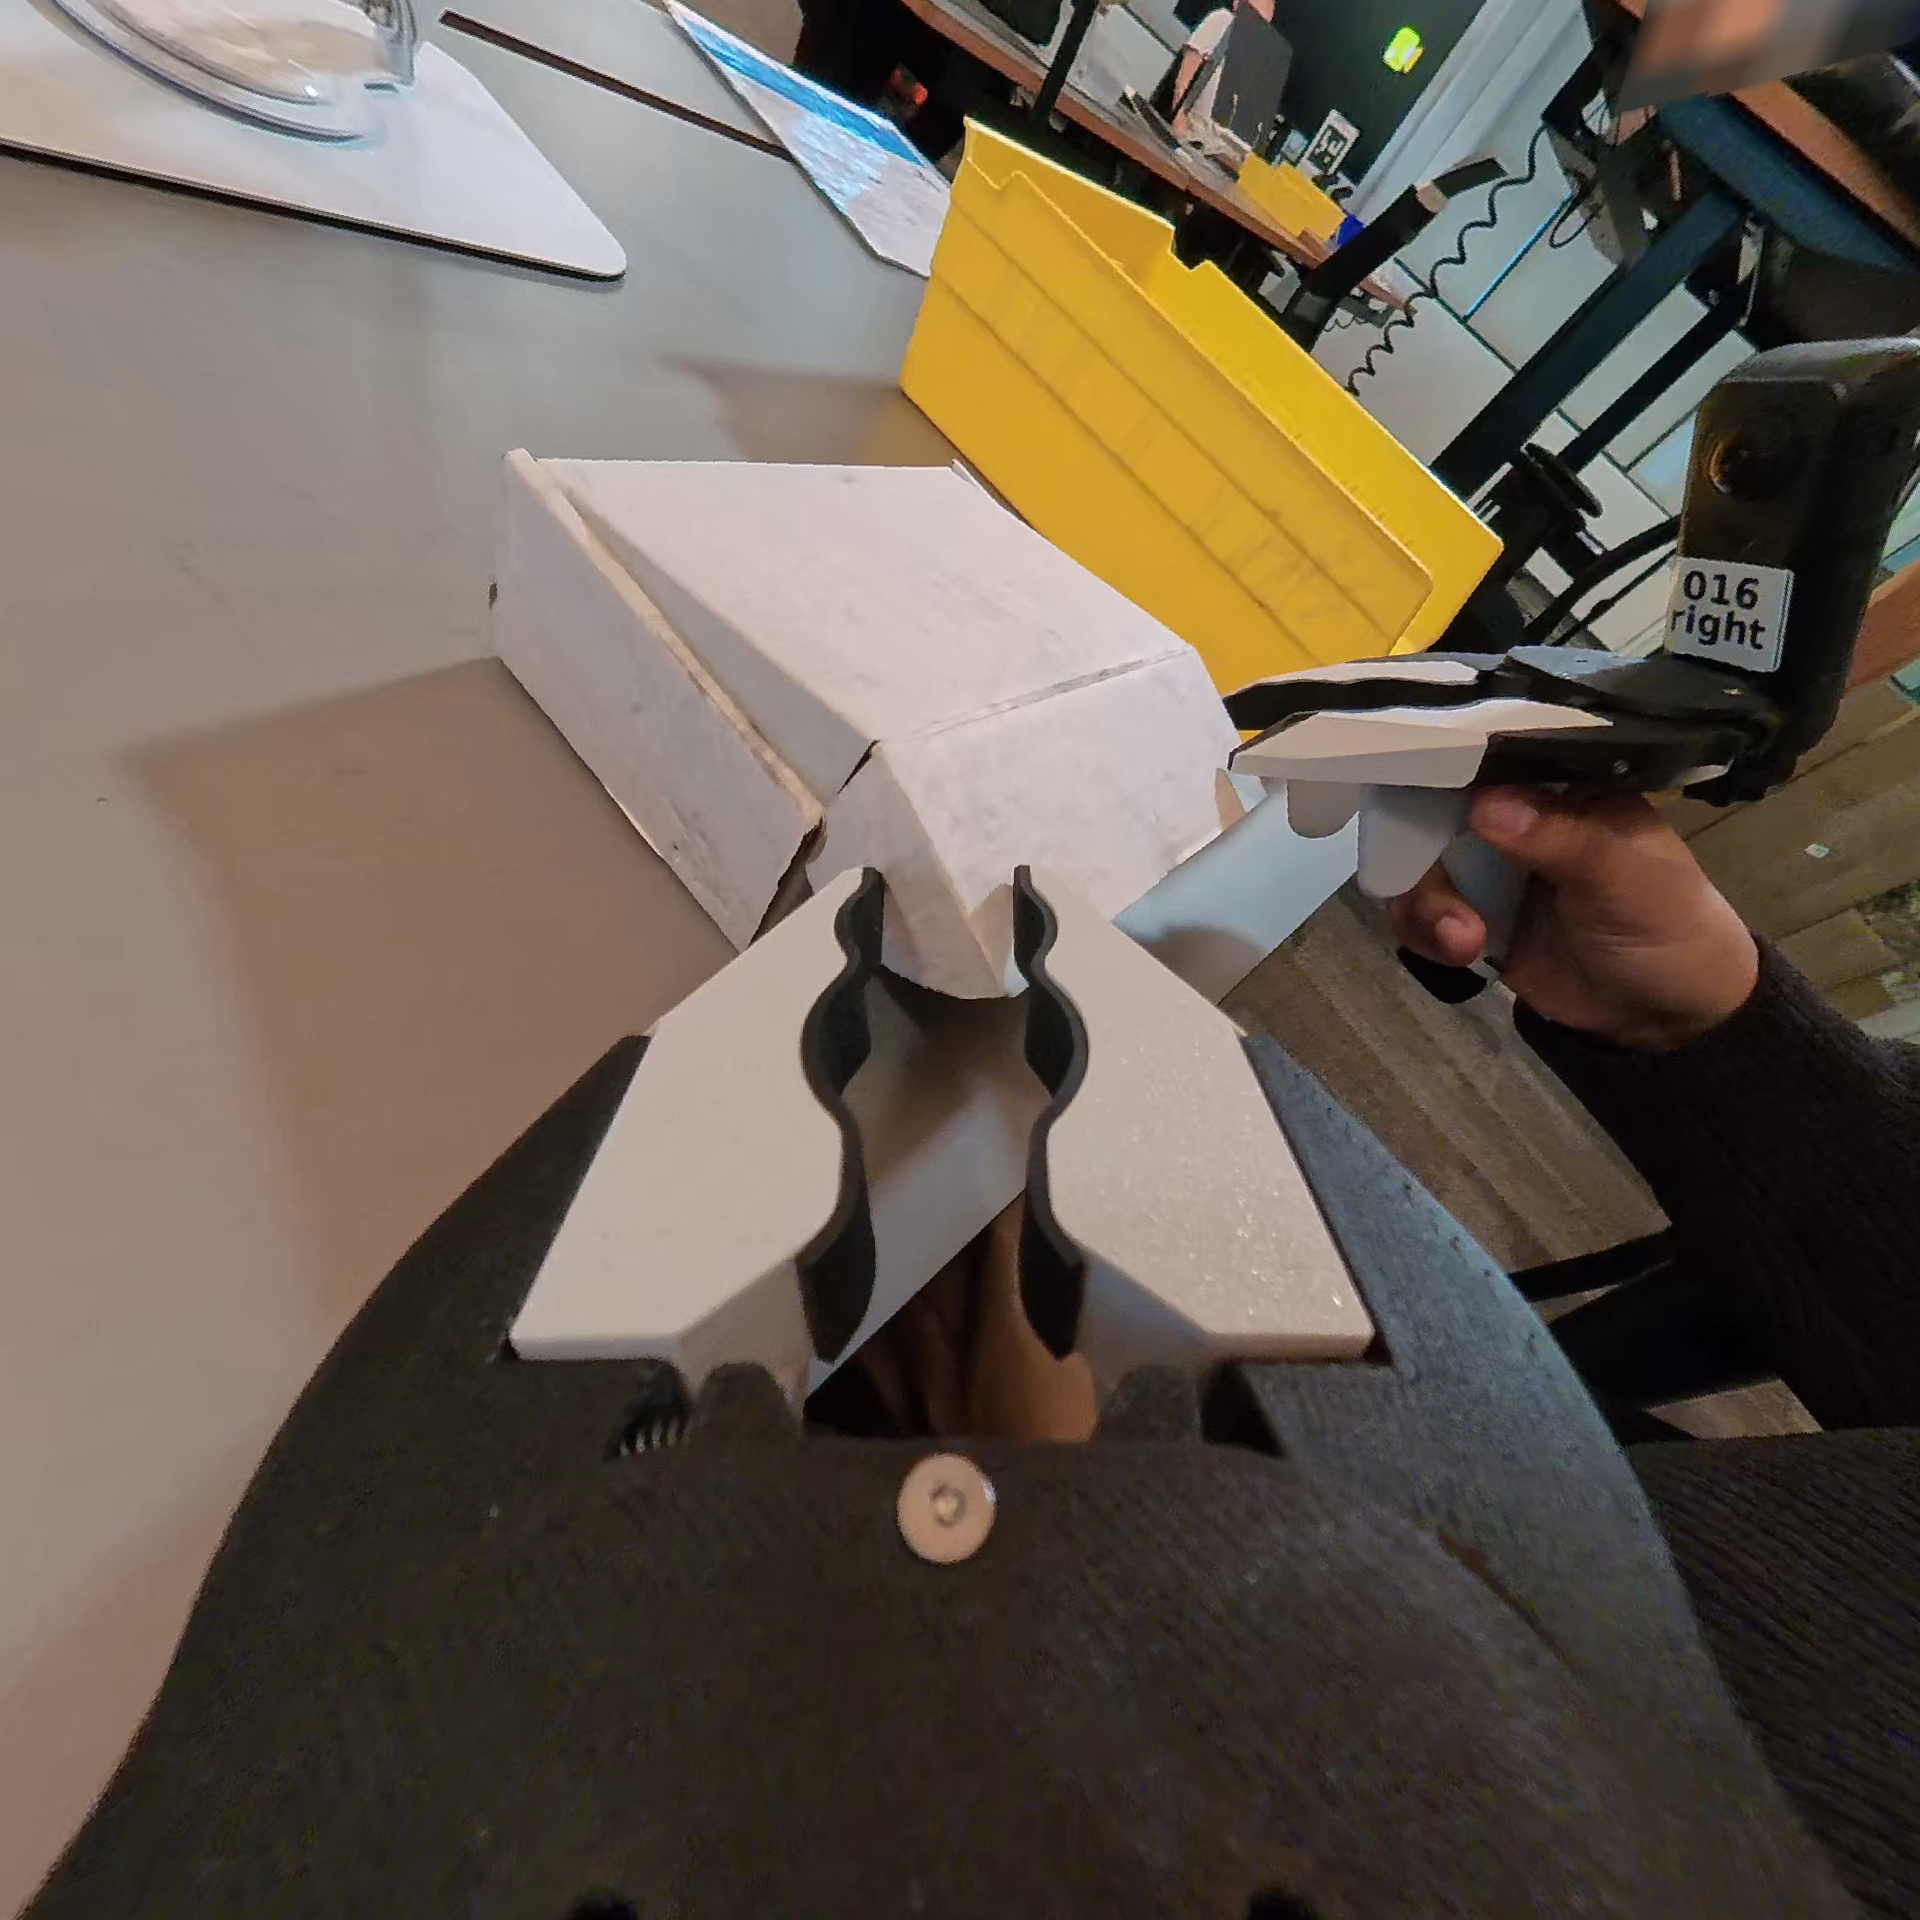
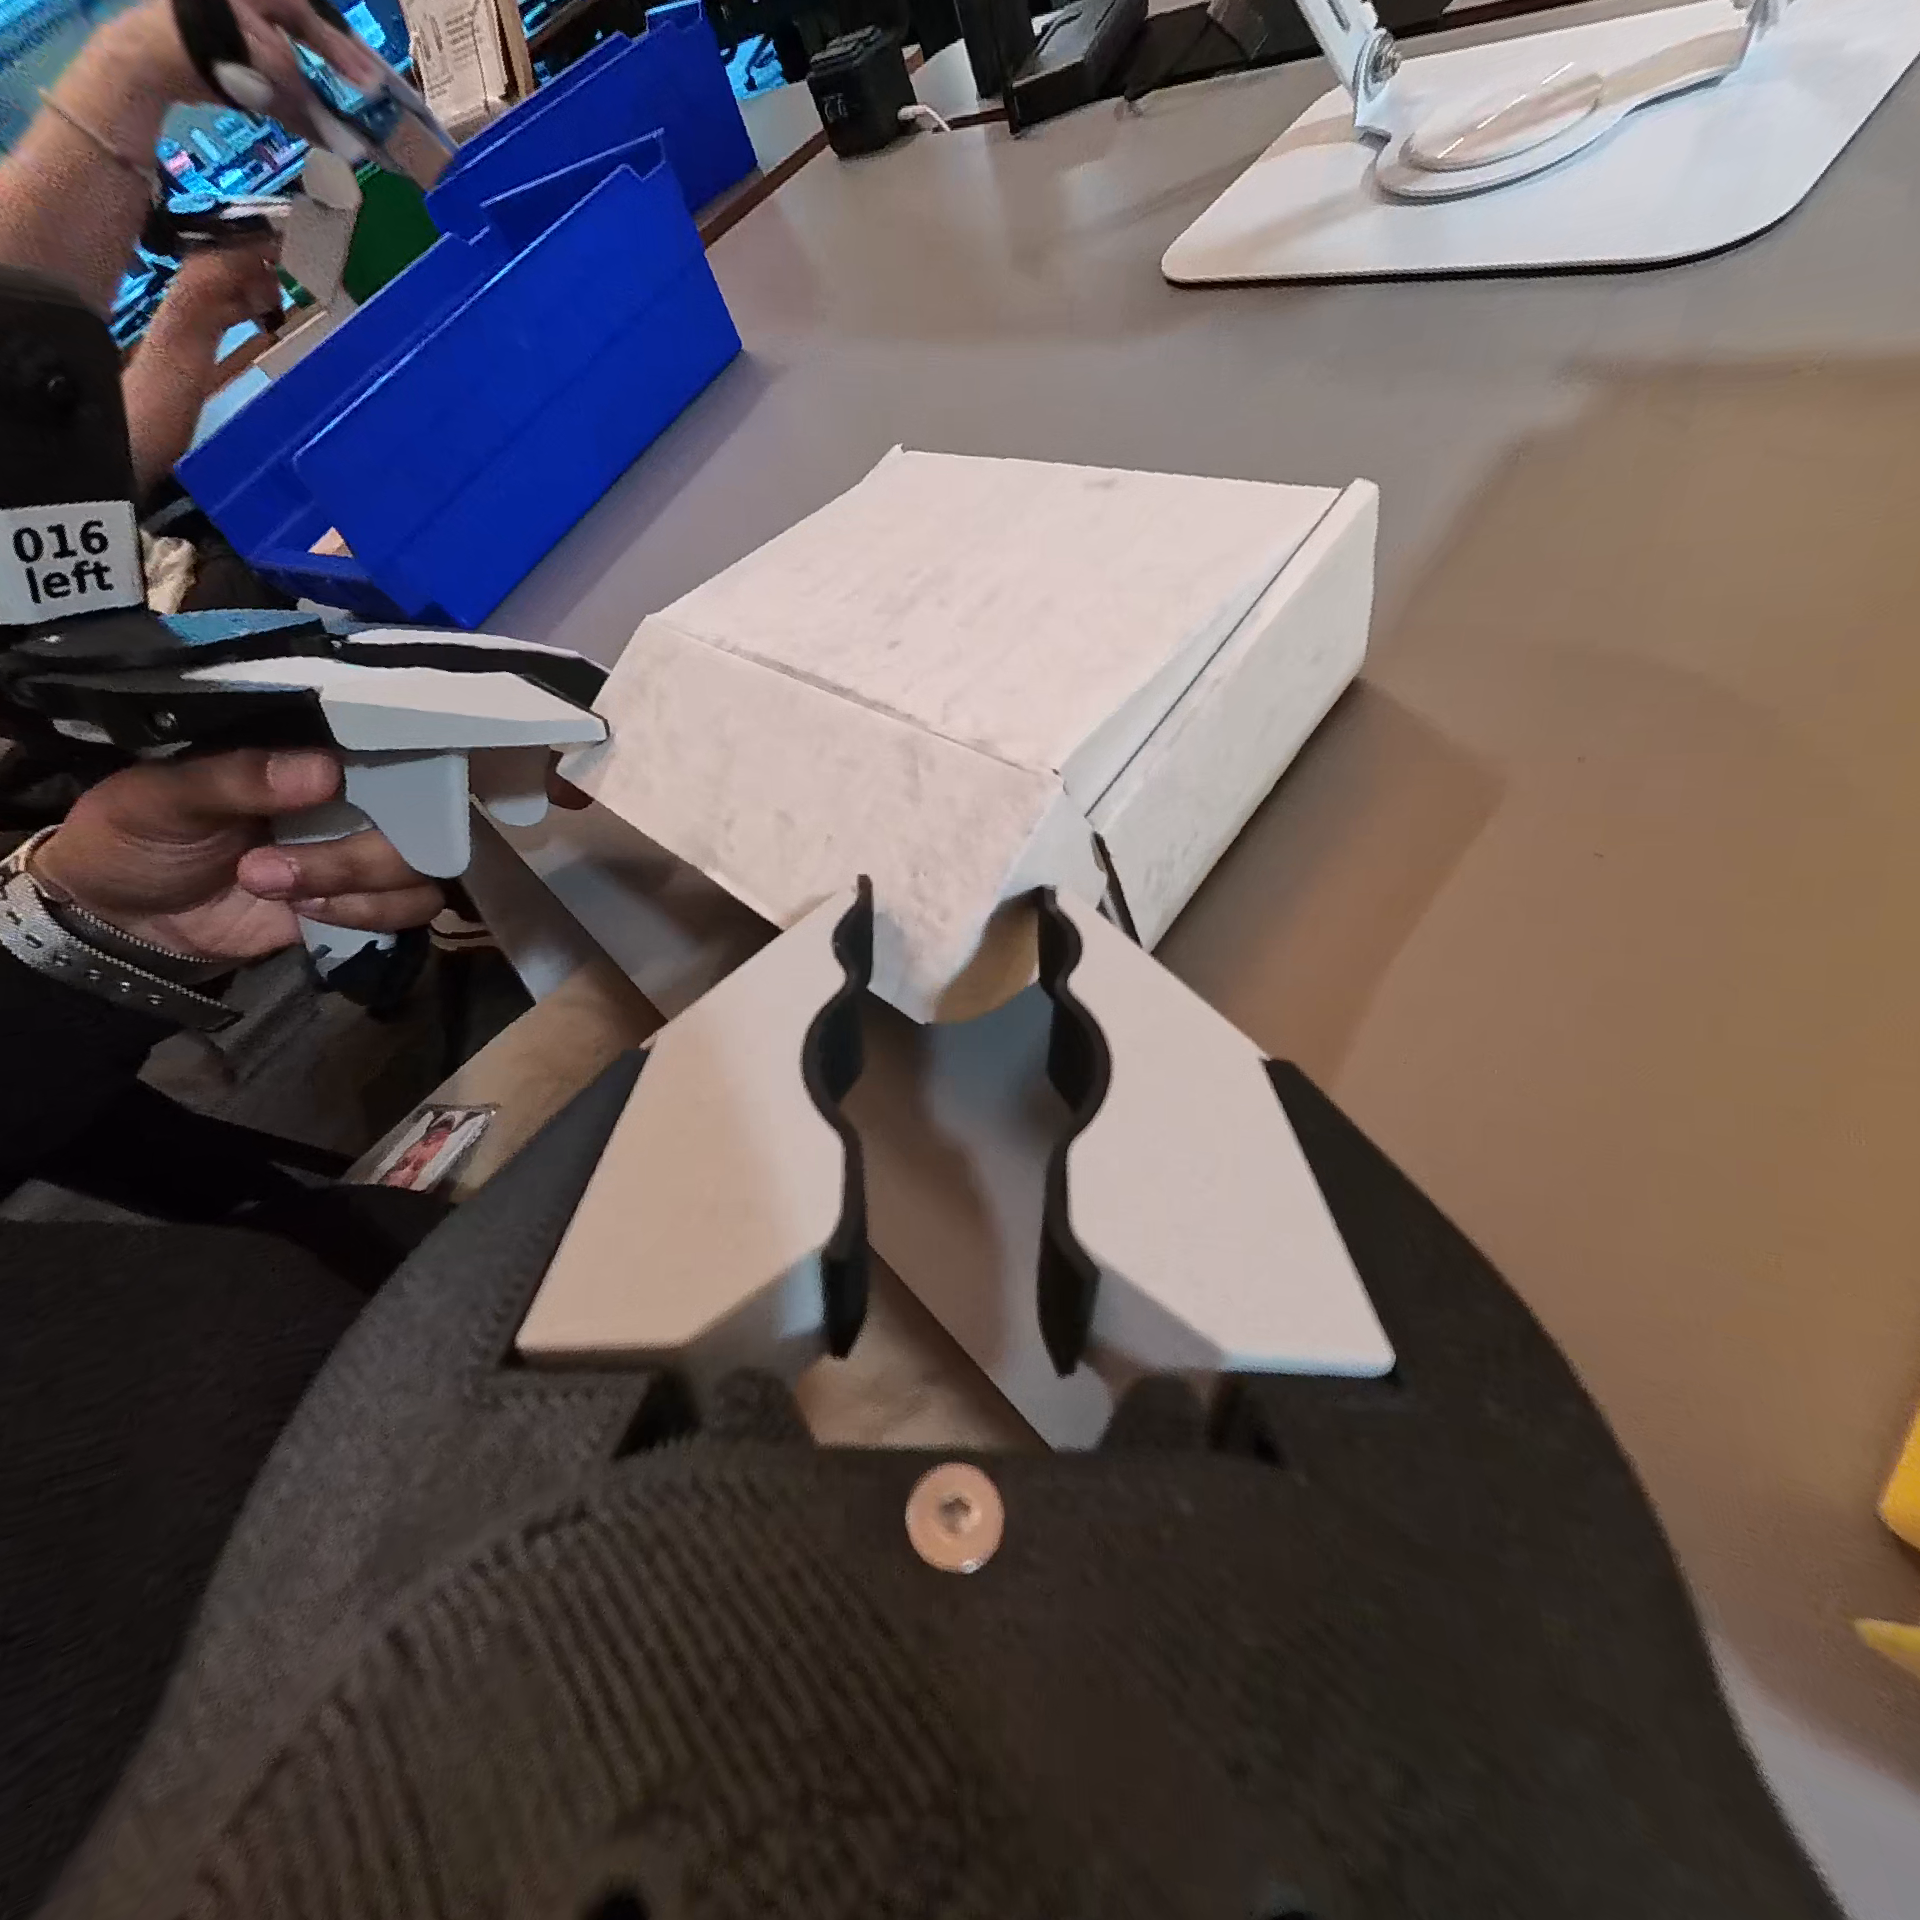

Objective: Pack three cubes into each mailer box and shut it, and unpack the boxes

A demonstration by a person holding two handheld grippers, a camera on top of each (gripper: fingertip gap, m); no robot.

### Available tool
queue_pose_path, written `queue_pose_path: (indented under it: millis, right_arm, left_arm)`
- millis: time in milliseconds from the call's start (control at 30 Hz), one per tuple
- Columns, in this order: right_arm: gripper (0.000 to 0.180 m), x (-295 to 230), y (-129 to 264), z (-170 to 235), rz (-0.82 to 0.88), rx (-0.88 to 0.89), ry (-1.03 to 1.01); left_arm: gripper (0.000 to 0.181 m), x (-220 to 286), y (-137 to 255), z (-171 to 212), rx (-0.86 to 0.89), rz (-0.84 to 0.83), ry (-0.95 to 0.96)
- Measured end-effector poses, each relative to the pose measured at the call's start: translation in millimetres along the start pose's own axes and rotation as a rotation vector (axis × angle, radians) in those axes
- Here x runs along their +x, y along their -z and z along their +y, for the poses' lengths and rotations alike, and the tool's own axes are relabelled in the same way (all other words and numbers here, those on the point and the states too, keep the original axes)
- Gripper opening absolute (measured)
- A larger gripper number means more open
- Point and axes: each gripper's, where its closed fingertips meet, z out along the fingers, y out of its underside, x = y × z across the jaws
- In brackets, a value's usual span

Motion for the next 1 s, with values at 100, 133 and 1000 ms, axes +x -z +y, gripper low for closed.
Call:
queue_pose_path:
  millis: [100,133,1000]
  right_arm:
    - [0.033,-2.7,-0.6,-0.7,-0.003,0.003,-0.004]
    - [0.034,-4.3,-0.9,-0.5,0.001,0.002,0.0]
    - [0.025,-3.0,-3.9,11.0,0.042,-0.031,-0.008]
  left_arm:
    - [0.024,-0.3,1.2,0.5,-0.003,-0.001,-0.012]
    - [0.024,-0.6,1.9,0.4,-0.004,0.001,-0.015]
    - [0.023,-10.5,-2.5,0.4,-0.017,0.026,0.004]
